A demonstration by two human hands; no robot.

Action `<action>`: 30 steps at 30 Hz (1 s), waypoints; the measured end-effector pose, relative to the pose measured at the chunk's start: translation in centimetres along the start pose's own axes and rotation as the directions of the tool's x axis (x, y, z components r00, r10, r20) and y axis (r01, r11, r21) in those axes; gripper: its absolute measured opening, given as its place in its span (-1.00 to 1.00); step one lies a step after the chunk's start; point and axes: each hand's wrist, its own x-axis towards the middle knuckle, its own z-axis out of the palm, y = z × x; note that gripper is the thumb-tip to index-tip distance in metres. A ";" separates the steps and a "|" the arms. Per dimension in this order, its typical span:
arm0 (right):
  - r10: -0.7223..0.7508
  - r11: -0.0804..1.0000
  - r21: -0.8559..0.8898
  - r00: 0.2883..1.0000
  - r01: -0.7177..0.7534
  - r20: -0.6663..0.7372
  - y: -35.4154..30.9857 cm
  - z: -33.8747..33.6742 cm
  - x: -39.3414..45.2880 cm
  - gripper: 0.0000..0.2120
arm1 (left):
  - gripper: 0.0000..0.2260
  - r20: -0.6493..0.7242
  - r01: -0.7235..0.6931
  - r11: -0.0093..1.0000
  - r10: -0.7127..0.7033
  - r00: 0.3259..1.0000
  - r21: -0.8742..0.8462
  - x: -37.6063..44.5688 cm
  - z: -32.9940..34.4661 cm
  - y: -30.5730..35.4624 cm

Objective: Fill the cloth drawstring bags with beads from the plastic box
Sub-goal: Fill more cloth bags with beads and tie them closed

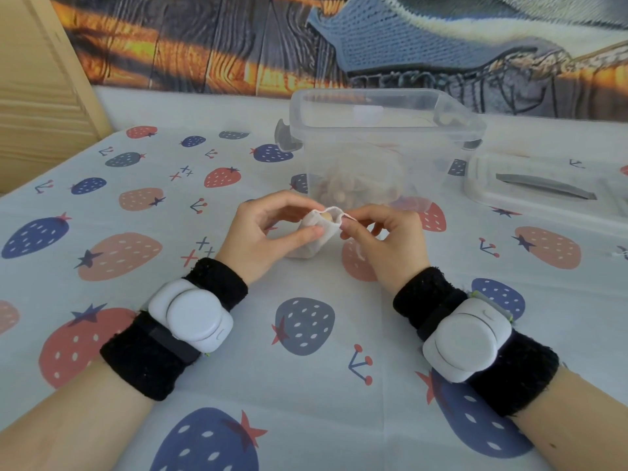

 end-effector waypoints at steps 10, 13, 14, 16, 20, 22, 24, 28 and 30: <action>0.012 0.998 0.063 0.999 -0.014 0.031 -0.4 0.2 -0.1 -0.74 | -0.94 -0.012 0.011 1.000 -0.012 1.000 -0.021 0.2 -0.1 -0.6; 0.008 0.998 0.066 0.999 -0.011 0.034 -0.3 0.2 -0.1 -0.76 | -0.98 0.020 0.014 0.999 -0.013 1.000 -0.052 0.3 -0.1 -0.8; 0.010 0.997 0.072 0.999 -0.012 0.031 -0.2 0.3 -0.1 -0.76 | -0.95 0.017 0.021 0.998 -0.020 1.000 -0.064 0.3 -0.1 -0.8; 0.007 0.997 0.077 1.000 -0.008 0.016 -0.1 0.3 0.0 -0.75 | -0.85 0.014 0.036 0.996 -0.035 0.999 -0.084 0.2 -0.1 -0.7; -0.016 0.997 0.073 0.999 0.019 -0.031 0.2 0.3 0.2 -0.70 | -0.59 0.050 0.074 0.997 -0.075 0.996 0.007 0.2 -0.2 -0.9; -0.033 0.996 0.079 0.998 0.037 -0.055 0.1 0.2 0.2 -0.70 | -0.53 0.081 0.106 0.991 -0.113 0.990 0.077 0.2 -0.3 -1.0; -0.058 0.994 0.084 0.995 0.065 -0.083 0.0 0.2 0.1 -0.74 | -0.56 0.126 0.124 0.981 -0.143 0.982 0.149 0.1 -0.3 -1.2; -0.086 0.991 0.090 0.991 0.095 -0.099 -0.2 0.2 0.1 -0.76 | -0.65 0.119 0.140 0.975 -0.162 0.980 0.172 0.0 -0.3 -1.4; -0.095 0.991 0.092 0.993 0.102 -0.071 -0.2 0.1 0.0 -0.76 | -0.65 0.125 0.147 0.976 -0.168 0.978 0.161 0.1 -0.4 -1.4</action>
